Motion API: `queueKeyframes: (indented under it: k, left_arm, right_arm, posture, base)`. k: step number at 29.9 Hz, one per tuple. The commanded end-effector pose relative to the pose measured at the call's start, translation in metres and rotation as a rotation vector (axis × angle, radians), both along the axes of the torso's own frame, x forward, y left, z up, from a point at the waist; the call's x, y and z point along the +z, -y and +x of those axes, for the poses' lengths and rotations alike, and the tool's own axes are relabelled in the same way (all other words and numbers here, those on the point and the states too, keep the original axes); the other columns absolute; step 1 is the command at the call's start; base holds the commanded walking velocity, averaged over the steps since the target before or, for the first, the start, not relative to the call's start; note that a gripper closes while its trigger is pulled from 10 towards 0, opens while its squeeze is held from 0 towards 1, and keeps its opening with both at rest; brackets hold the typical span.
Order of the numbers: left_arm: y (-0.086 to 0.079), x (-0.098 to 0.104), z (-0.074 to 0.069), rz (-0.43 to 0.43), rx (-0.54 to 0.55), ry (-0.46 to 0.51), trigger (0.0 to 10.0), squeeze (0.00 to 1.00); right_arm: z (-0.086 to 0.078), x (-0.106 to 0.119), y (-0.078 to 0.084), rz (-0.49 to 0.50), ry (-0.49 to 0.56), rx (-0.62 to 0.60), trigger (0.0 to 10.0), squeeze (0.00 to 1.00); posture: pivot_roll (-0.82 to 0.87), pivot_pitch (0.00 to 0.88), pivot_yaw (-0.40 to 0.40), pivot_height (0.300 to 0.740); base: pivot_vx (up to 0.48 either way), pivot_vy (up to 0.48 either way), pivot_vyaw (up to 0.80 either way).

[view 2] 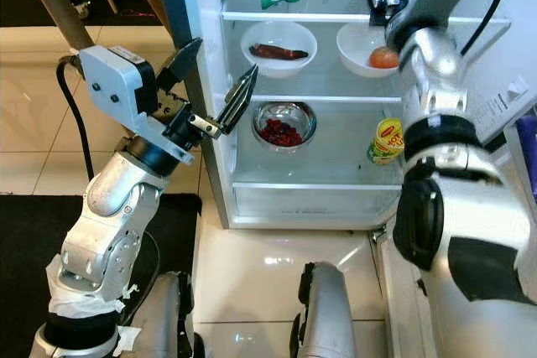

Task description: Restocking fridge

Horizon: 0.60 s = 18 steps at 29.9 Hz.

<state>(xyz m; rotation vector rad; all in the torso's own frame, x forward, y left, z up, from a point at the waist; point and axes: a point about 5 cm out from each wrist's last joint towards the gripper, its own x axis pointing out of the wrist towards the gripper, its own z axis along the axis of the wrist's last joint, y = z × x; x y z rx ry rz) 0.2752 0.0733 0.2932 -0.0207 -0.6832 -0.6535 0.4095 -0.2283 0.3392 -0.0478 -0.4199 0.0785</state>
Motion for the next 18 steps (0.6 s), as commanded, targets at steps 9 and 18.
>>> queueKeyframes:
  k: [9, 18]
  left_arm:
    - [-0.005, -0.013, 0.005, 0.029, 0.016, -0.013, 10.0, 0.0]
    - [-0.007, -0.062, 0.019, 0.052, 0.049, -0.143, 10.0, 0.0]
  right_arm:
    - [-0.008, -0.05, -0.003, -0.089, -0.04, 0.125, 10.0, 0.0]
    - [-0.028, -0.128, -0.042, -0.087, -0.165, 0.346, 10.0, 0.0]
  posture:
    - [0.02, 0.173, -0.006, 0.571]
    - [-0.01, 0.112, -0.02, 0.571]
  base:
    - [0.0, 0.0, 0.0]
    - [0.0, 0.0, 0.0]
